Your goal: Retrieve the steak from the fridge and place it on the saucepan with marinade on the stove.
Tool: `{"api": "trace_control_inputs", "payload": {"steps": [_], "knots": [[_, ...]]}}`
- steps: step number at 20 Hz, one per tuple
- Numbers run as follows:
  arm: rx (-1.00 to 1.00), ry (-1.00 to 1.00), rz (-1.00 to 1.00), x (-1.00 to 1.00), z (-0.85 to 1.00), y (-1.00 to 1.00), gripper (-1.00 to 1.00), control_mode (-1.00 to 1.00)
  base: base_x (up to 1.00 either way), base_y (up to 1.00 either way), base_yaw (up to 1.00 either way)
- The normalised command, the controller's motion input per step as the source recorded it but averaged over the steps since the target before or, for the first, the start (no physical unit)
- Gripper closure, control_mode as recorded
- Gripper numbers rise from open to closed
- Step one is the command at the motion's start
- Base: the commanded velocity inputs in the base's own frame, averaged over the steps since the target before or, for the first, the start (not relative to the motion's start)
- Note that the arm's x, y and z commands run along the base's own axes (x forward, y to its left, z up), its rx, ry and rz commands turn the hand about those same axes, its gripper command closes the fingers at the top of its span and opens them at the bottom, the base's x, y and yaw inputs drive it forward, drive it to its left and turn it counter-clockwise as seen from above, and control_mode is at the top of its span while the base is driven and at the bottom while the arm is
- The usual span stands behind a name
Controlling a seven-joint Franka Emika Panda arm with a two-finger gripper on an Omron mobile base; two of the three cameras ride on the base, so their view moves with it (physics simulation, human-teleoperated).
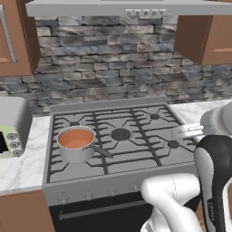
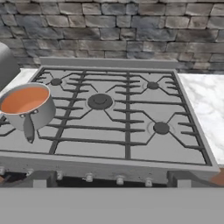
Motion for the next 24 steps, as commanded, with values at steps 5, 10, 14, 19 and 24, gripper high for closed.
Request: {"api": "trace_control_inputs", "payload": {"steps": [5, 10, 14, 19, 24], "knots": [[0.0, -0.01, 0.0, -0.09, 0.0, 0.0, -1.0, -1.0, 0.0, 0.0, 0.0], [0.0, 0.0, 0.0, -0.01, 0.0, 0.0, -1.0, -1.0, 0.0, 0.0, 0.0], [0.0, 0.0, 0.0, 0.0, 0.0, 0.0, -1.0, 1.0, 0.0, 0.0, 0.0], [0.0, 0.0, 0.0, 0.0, 0.0, 0.0, -1.0, 1.0, -0.13, -0.04, 0.0], [0.0, 0.0, 0.0, 0.0, 0.0, 0.0, -1.0, 1.0, -0.64, -0.01, 0.0]]}}
